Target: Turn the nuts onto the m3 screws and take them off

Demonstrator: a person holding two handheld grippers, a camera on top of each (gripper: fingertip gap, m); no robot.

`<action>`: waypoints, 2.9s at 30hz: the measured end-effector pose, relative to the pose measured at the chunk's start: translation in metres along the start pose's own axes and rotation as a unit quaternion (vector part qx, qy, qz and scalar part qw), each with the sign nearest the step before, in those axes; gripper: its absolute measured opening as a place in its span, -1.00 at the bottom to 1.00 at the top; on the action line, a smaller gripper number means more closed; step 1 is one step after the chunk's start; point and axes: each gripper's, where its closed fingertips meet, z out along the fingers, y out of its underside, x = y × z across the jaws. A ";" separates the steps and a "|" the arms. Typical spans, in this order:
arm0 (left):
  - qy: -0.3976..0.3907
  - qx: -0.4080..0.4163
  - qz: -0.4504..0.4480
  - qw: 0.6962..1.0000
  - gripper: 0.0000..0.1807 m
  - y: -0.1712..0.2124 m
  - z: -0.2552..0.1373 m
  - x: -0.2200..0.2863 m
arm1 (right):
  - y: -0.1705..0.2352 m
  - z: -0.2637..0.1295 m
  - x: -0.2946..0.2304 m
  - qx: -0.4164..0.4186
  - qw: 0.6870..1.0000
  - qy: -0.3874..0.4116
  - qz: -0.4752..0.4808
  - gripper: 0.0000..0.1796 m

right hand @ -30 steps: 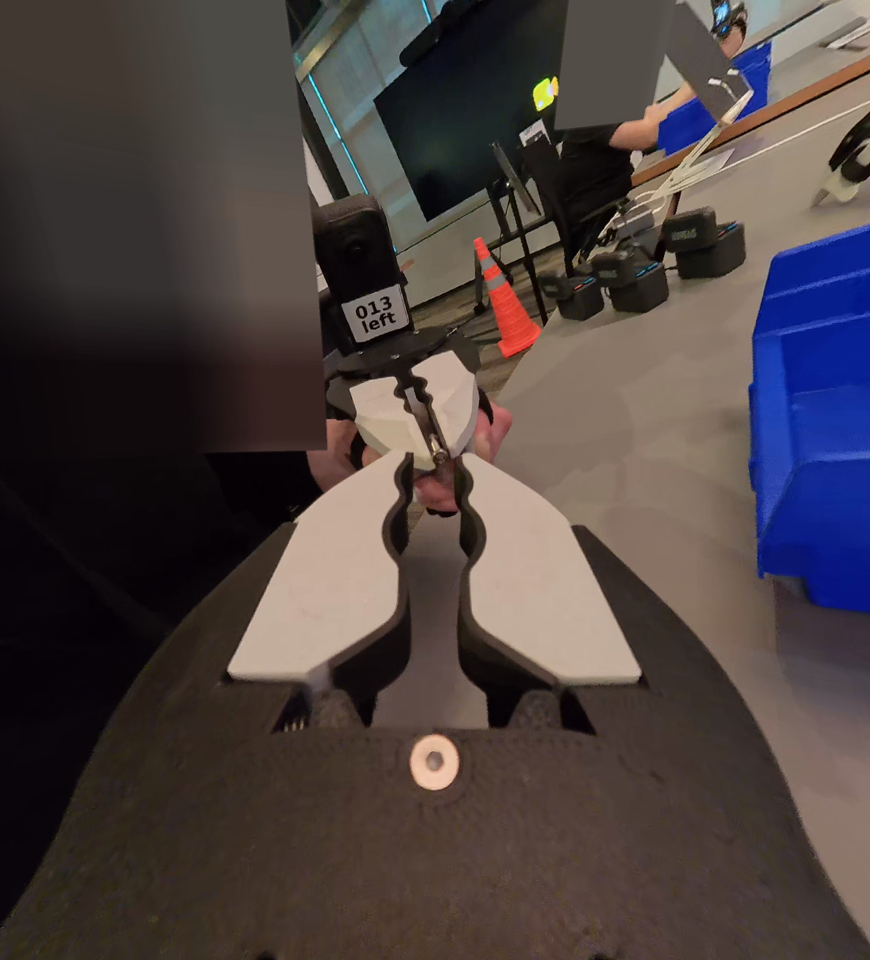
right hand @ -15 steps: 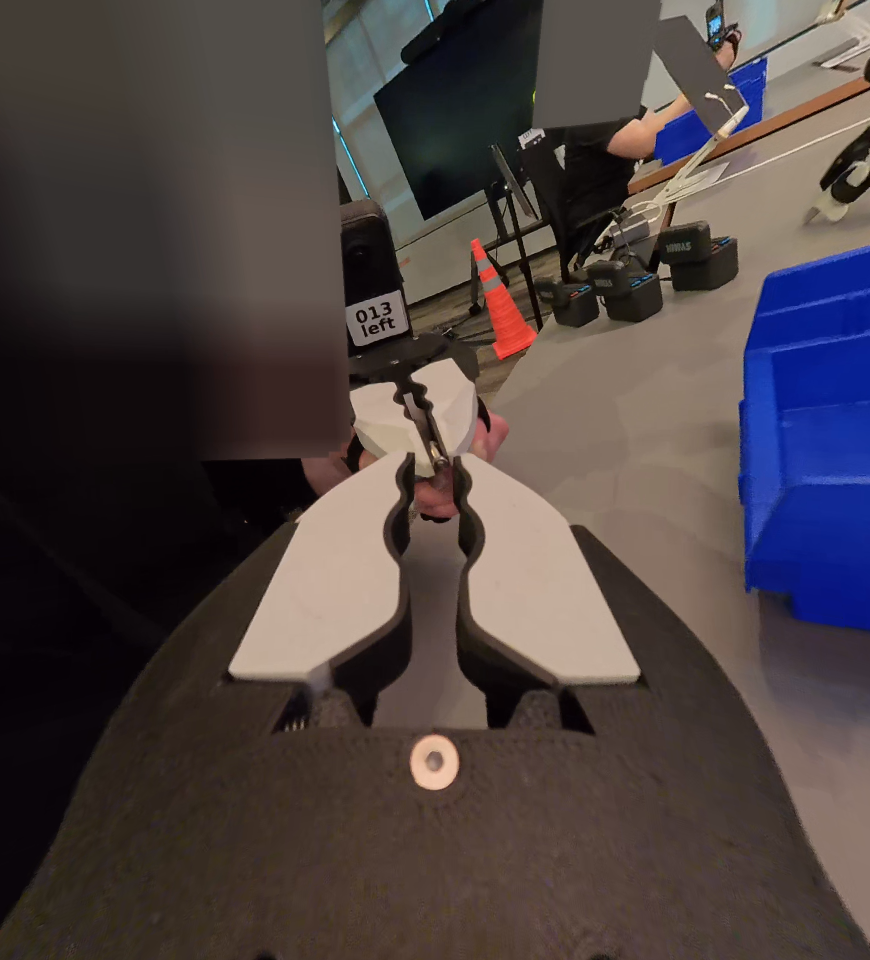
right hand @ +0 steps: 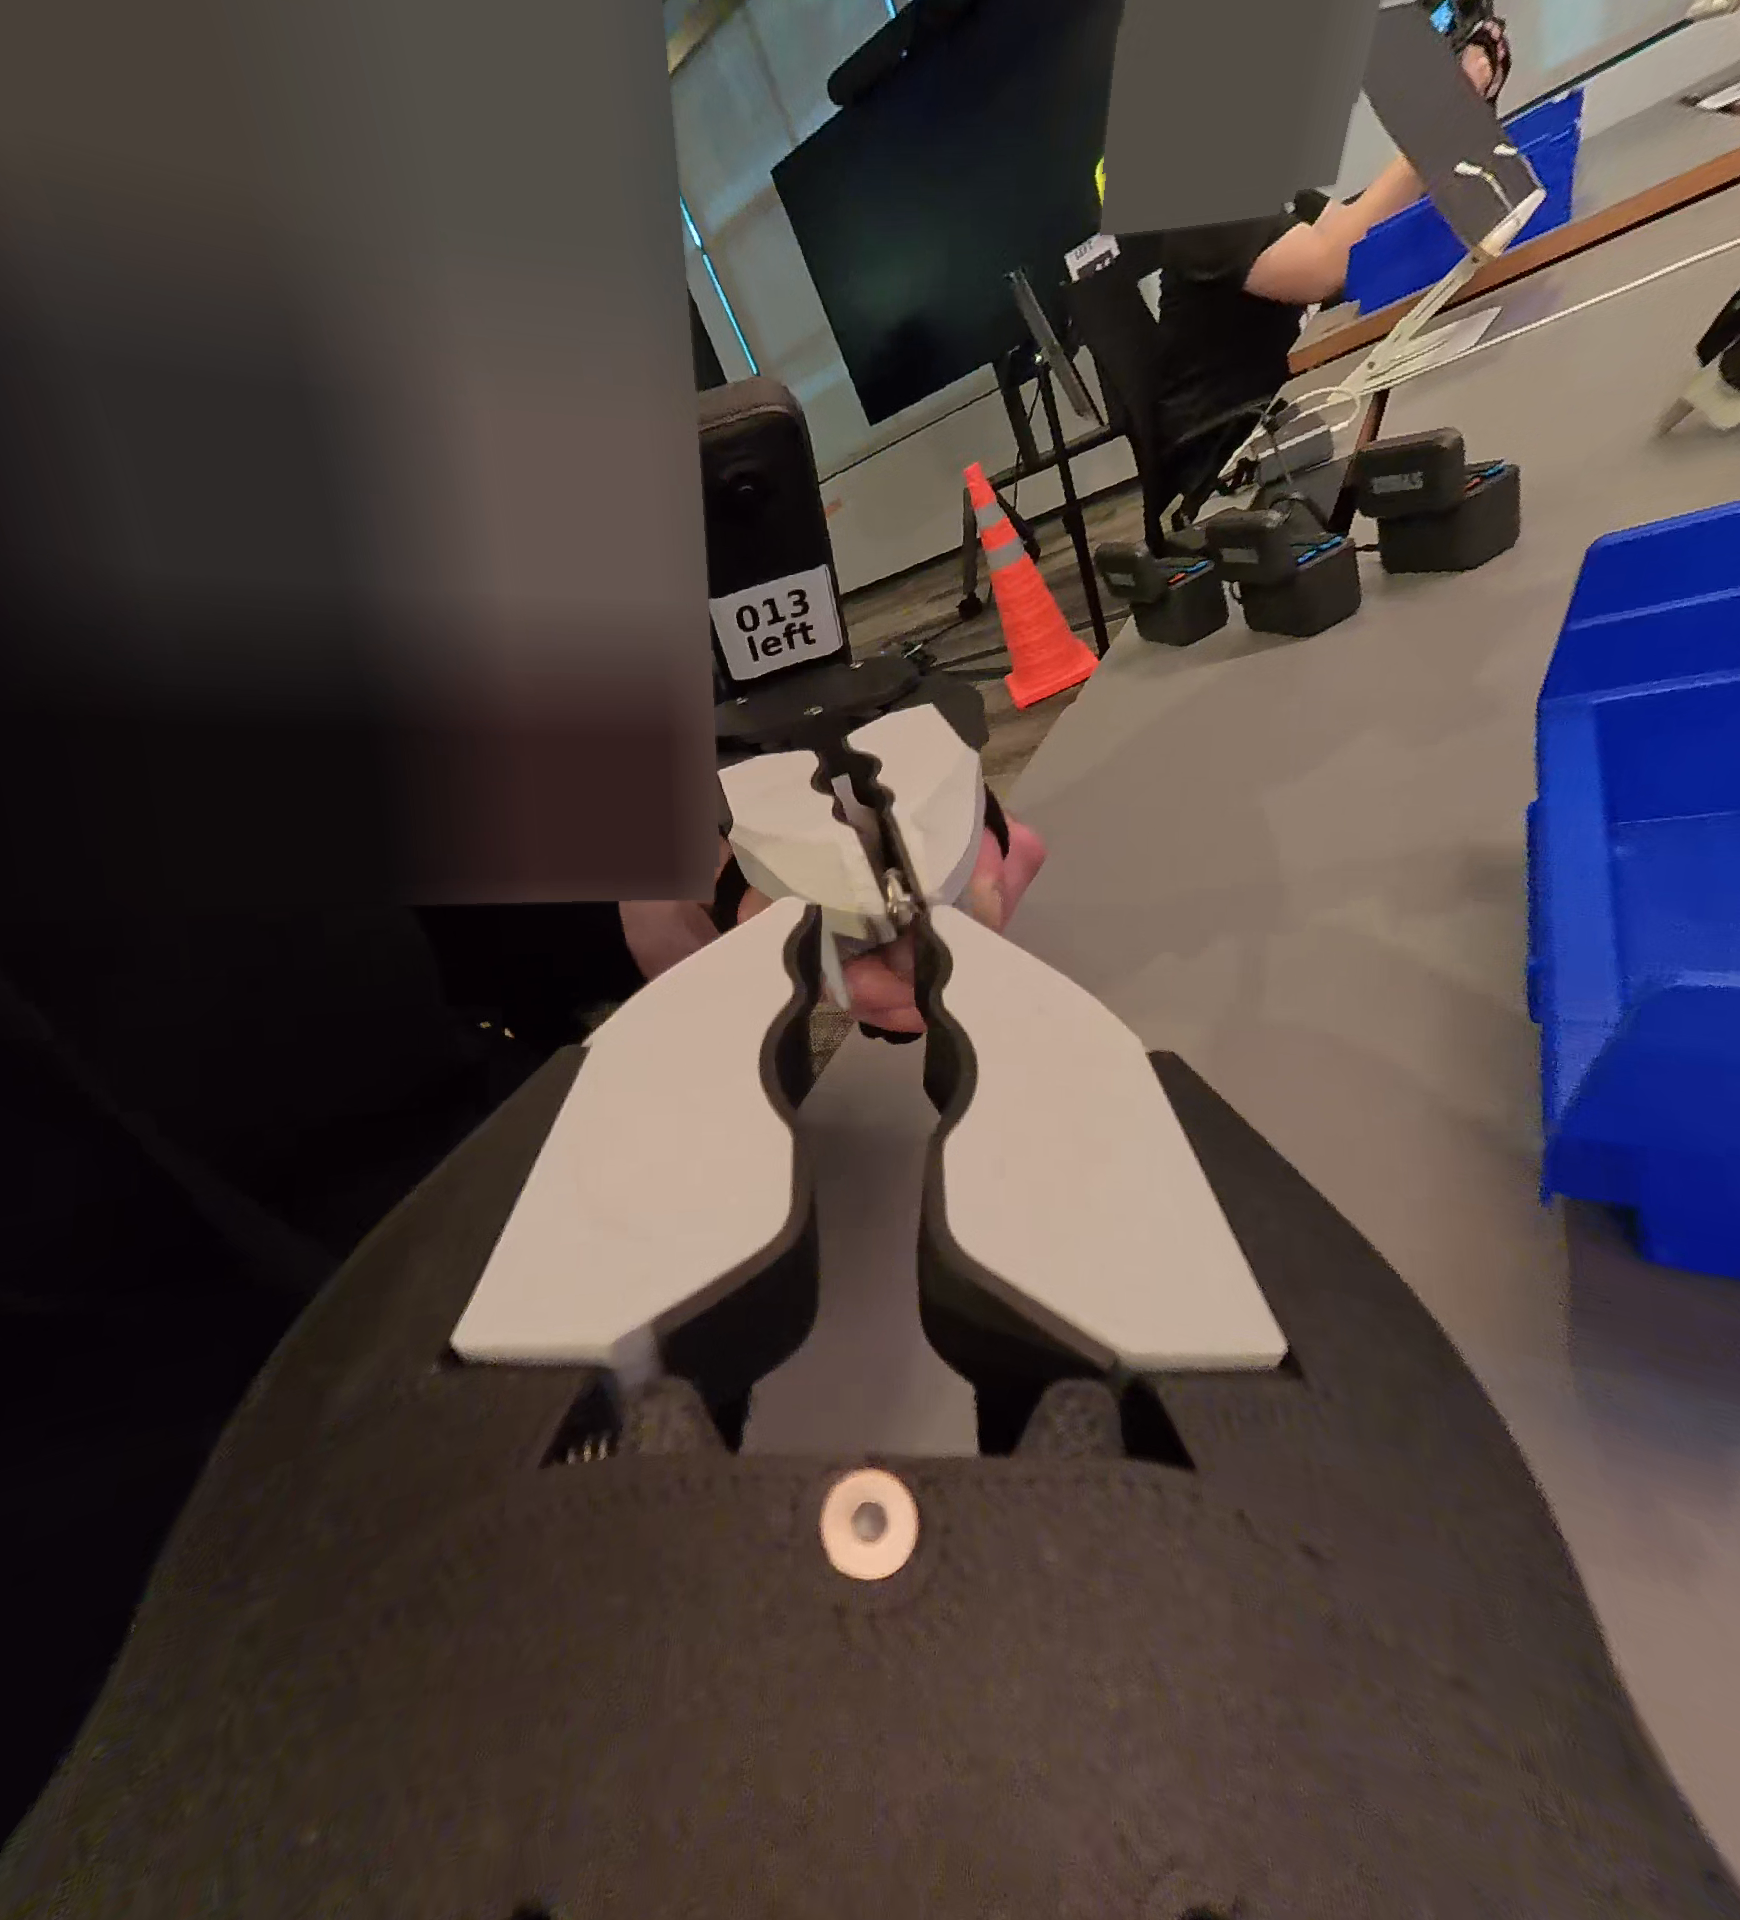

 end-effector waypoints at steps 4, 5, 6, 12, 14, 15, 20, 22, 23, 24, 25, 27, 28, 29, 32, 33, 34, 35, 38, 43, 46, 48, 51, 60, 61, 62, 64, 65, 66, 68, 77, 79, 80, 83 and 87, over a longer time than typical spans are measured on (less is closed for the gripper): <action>0.004 0.005 -0.007 1.000 -0.97 -0.002 -0.002 -0.001 | 0.009 0.000 -0.003 -0.024 1.000 -0.009 0.000 -0.91; 0.007 0.005 -0.006 1.000 -0.97 -0.002 -0.001 0.001 | 0.006 -0.001 0.001 -0.014 1.000 -0.001 0.002 -0.88; 0.008 0.001 -0.003 1.000 -0.97 -0.001 0.000 0.002 | 0.000 -0.003 0.003 0.000 1.000 0.004 0.004 -0.84; 0.004 0.006 -0.004 1.000 -0.97 -0.002 -0.001 0.001 | 0.000 0.002 -0.003 -0.003 1.000 -0.013 -0.002 -0.88; -0.002 0.008 -0.006 1.000 -0.97 -0.003 -0.002 -0.002 | 0.006 0.002 -0.007 -0.020 0.999 -0.028 -0.002 -0.96; 0.003 0.008 -0.008 1.000 -0.97 -0.003 -0.002 -0.001 | 0.006 0.002 -0.003 -0.021 1.000 -0.015 -0.003 -0.92; 0.008 0.007 -0.008 1.000 -0.97 -0.002 0.001 0.002 | -0.006 0.000 0.001 0.009 1.000 -0.004 -0.010 -0.80; 0.007 0.009 -0.008 1.000 -0.97 -0.003 0.000 0.002 | -0.005 0.003 -0.003 0.006 1.000 -0.015 -0.006 -0.80; 0.007 0.011 -0.008 1.000 -0.97 -0.004 -0.001 0.002 | -0.002 0.003 -0.004 -0.003 1.000 -0.022 -0.002 -0.84; 0.003 0.013 -0.009 1.000 -0.97 -0.005 -0.001 0.000 | 0.004 0.003 -0.007 -0.020 0.999 -0.037 0.001 -0.94; 0.003 0.015 -0.011 1.000 -0.97 -0.005 -0.002 0.000 | 0.009 0.004 -0.007 -0.034 0.999 -0.038 0.002 -0.93; 0.008 0.017 -0.014 1.000 -0.97 -0.005 -0.002 0.001 | 0.004 0.002 -0.001 -0.018 1.000 -0.019 -0.001 -0.87; 0.008 0.015 -0.012 1.000 -0.97 -0.005 -0.001 0.001 | -0.003 0.001 0.000 0.002 1.000 -0.017 -0.002 -0.84; 0.007 0.012 -0.010 1.000 -0.97 -0.004 -0.001 0.001 | -0.009 -0.001 0.001 0.015 1.000 -0.012 -0.005 -0.83; 0.007 0.013 -0.010 1.000 -0.97 -0.004 -0.001 0.001 | -0.006 0.003 -0.002 0.002 1.000 -0.021 -0.008 -0.82; 0.011 0.015 -0.010 1.000 -0.97 -0.005 -0.001 0.002 | -0.002 0.003 -0.005 -0.008 0.999 -0.033 -0.003 -0.89; 0.004 0.014 -0.012 1.000 -0.97 -0.005 -0.001 0.000 | 0.003 0.002 -0.007 -0.024 0.999 -0.046 -0.001 -0.96; 0.004 0.014 -0.011 1.000 -0.97 -0.005 -0.002 0.000 | 0.004 0.002 -0.005 -0.028 0.999 -0.039 -0.003 -0.94; 0.010 0.015 -0.014 1.000 -0.97 -0.005 -0.001 0.001 | -0.007 -0.001 0.001 0.003 1.000 -0.017 -0.006 -0.82; 0.002 0.017 -0.012 1.000 -0.97 -0.006 -0.002 0.000 | 0.005 0.005 -0.008 -0.038 0.998 -0.052 -0.001 -0.92; 0.001 0.020 -0.012 1.000 -0.97 -0.009 -0.005 -0.001 | -0.003 0.004 -0.002 -0.013 0.999 -0.035 -0.004 -0.85; -0.001 0.017 -0.005 1.000 -0.97 -0.010 -0.006 0.001 | -0.013 0.003 -0.001 0.007 1.000 -0.021 -0.020 -0.80; -0.007 0.021 0.003 1.000 -0.97 -0.016 -0.009 0.003 | -0.006 0.009 -0.013 -0.030 0.998 -0.050 -0.029 -0.96; -0.019 0.036 0.016 0.999 -0.97 -0.032 -0.026 0.016 | -0.020 0.016 -0.024 -0.018 0.998 -0.024 -0.056 -0.82; -0.021 0.037 0.018 0.999 -0.97 -0.033 -0.029 0.018 | -0.021 0.018 -0.026 -0.021 0.997 -0.021 -0.065 -0.82; -0.025 0.039 0.022 0.999 -0.97 -0.034 -0.031 0.019 | -0.023 0.020 -0.028 -0.020 0.997 -0.014 -0.072 -0.81; -0.034 0.042 0.030 0.998 -0.97 -0.037 -0.038 0.023 | -0.029 0.023 -0.032 -0.015 0.997 -0.009 -0.076 -0.80; -0.039 0.043 0.036 0.998 -0.97 -0.039 -0.041 0.025 | -0.030 0.025 -0.033 -0.017 0.997 -0.007 -0.072 -0.79; -0.044 0.041 0.044 0.997 -0.97 -0.040 -0.044 0.028 | -0.031 0.027 -0.035 -0.017 0.997 -0.007 -0.071 -0.79; -0.055 0.039 0.059 0.996 -0.97 -0.042 -0.051 0.032 | -0.036 0.032 -0.041 -0.009 0.998 -0.010 -0.066 -0.78; -0.081 0.047 0.071 0.993 -0.97 -0.043 -0.076 0.045 | -0.044 0.053 -0.064 0.007 0.999 0.006 -0.047 -0.78; -0.082 0.048 0.073 0.993 -0.97 -0.042 -0.079 0.050 | -0.047 0.056 -0.067 0.021 0.999 0.012 -0.041 -0.78; -0.083 0.049 0.076 0.992 -0.97 -0.042 -0.081 0.051 | -0.048 0.058 -0.069 0.026 0.999 0.015 -0.041 -0.78; -0.088 0.053 0.083 0.991 -0.97 -0.043 -0.087 0.056 | -0.049 0.063 -0.074 0.032 0.998 0.017 -0.043 -0.78; -0.099 0.061 0.086 0.989 -0.97 -0.046 -0.099 0.059 | -0.047 0.072 -0.079 0.034 0.998 0.015 -0.042 -0.77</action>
